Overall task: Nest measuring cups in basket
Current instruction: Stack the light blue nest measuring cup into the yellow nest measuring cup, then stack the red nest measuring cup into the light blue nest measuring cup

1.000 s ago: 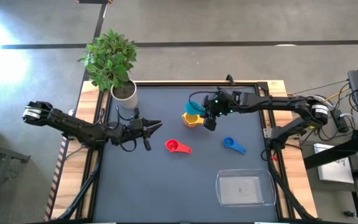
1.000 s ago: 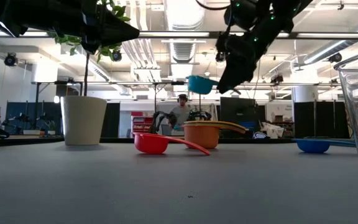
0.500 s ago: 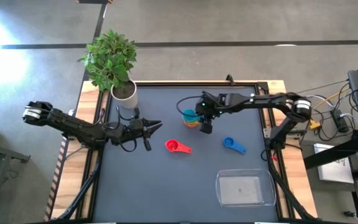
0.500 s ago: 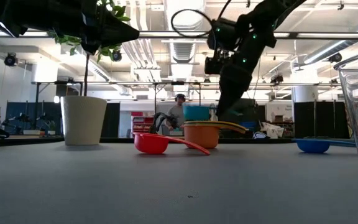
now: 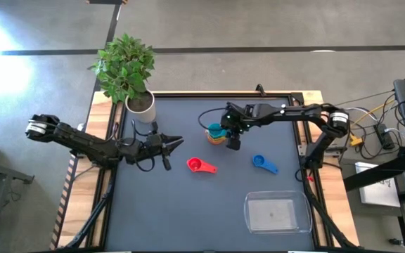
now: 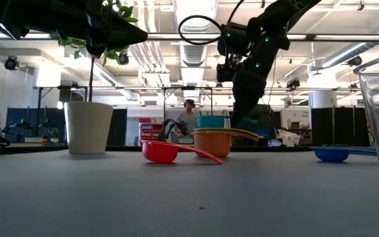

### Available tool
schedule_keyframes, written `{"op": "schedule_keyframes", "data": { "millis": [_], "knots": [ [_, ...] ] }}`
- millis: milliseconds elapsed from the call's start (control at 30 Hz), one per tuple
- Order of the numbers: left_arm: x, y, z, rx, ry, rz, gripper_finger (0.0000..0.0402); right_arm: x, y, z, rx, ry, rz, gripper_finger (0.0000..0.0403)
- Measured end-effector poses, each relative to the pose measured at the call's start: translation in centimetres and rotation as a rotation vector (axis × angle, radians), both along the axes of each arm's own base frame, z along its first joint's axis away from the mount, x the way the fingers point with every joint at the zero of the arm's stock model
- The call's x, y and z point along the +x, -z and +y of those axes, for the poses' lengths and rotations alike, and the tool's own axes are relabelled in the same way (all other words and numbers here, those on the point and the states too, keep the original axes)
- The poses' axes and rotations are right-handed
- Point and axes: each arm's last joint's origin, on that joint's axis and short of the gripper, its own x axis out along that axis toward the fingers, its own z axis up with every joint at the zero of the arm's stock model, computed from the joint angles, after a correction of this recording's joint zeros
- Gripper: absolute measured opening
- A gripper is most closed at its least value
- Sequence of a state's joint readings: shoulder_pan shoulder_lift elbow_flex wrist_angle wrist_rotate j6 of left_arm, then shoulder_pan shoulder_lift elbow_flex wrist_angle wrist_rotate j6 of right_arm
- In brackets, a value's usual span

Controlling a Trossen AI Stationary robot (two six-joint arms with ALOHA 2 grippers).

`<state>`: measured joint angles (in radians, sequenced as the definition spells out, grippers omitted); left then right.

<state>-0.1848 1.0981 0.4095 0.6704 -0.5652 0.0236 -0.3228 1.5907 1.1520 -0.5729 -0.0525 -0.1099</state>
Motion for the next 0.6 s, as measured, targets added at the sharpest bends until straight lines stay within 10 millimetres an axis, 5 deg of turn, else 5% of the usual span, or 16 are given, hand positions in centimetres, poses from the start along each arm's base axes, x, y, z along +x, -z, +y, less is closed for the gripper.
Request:
{"op": "schedule_keyframes", "data": {
  "millis": [200,367,600],
  "knots": [
    [0.0,0.0,0.0,-0.006,0.000,-0.003,0.0040,-0.2,-0.4,0.1,0.001,0.002,-0.004,0.0250],
    [0.0,0.0,0.0,-0.006,0.000,-0.002,0.0040,0.1,-0.4,0.7,0.038,0.000,-0.028,0.0272],
    [0.0,0.0,0.0,-0.004,0.000,-0.002,0.0040,2.3,-0.9,5.8,0.078,-0.152,-0.148,0.0264]
  ]
}}
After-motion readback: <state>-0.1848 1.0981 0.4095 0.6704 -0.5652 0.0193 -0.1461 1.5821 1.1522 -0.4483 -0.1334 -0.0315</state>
